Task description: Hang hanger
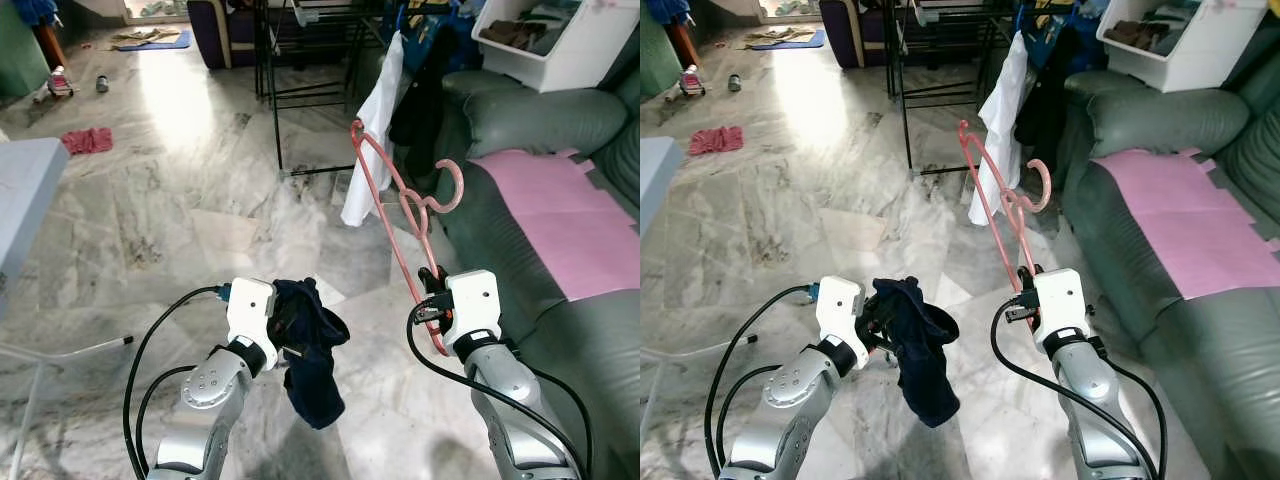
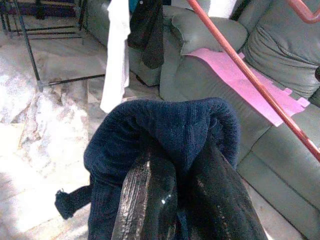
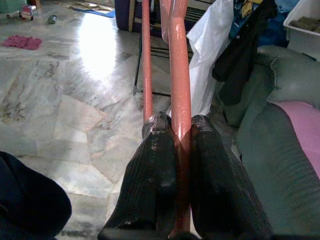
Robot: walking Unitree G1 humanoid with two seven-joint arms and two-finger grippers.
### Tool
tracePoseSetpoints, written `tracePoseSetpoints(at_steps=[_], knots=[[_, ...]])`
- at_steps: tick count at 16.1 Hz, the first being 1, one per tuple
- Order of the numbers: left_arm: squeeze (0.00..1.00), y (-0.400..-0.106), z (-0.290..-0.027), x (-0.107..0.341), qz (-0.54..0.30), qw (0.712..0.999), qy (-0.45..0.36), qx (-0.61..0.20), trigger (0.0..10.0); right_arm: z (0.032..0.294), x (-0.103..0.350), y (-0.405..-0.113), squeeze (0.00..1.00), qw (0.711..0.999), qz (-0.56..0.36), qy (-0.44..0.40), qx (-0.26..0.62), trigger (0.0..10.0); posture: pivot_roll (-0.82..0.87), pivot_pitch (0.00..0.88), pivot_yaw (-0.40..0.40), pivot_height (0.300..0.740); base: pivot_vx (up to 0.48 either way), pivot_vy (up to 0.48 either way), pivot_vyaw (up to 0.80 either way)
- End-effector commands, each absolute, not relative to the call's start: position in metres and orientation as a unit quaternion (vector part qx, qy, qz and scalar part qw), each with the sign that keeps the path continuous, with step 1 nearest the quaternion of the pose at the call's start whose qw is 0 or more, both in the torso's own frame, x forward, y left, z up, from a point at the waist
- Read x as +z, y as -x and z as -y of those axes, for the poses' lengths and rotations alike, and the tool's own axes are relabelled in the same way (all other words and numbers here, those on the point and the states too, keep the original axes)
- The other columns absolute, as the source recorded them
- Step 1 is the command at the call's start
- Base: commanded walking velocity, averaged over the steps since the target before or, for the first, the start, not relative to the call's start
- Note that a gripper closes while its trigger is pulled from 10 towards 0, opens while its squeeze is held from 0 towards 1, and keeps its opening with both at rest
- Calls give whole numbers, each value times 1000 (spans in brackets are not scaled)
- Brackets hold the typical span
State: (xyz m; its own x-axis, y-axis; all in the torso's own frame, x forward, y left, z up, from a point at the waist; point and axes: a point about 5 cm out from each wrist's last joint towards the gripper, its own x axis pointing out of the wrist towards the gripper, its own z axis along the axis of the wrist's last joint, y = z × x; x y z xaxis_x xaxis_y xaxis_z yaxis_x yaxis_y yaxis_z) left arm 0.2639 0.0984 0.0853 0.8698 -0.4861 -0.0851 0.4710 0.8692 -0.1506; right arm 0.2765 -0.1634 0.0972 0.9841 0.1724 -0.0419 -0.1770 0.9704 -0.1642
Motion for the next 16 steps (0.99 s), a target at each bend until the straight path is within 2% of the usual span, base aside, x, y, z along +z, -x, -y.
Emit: tracePoseSetpoints(at_steps=[1,10,13,14,16], knots=[[0,-264,-98,92,-43,964,64,-253,10000,164,102,-279,0,992,-1,86,87,10000,21,69,-43,740,281,0,0],[0,-264,-99,94,-41,963,64,-258,10000,161,102,-279,0,992,0,88,92,10000,21,75,-47,740,334,0,0],[0,-266,-102,93,-46,967,57,-244,10000,160,102,-280,0,992,1,87,93,10000,22,73,-46,740,0,0,0],[0,-267,-103,95,-40,965,46,-255,10000,160,102,-279,0,992,-2,86,96,10000,21,74,-47,740,0,0,0],[0,-272,-111,104,-11,950,-47,-308,10000,161,103,-278,0,990,-7,88,108,10000,22,73,-47,740,0,0,0]])
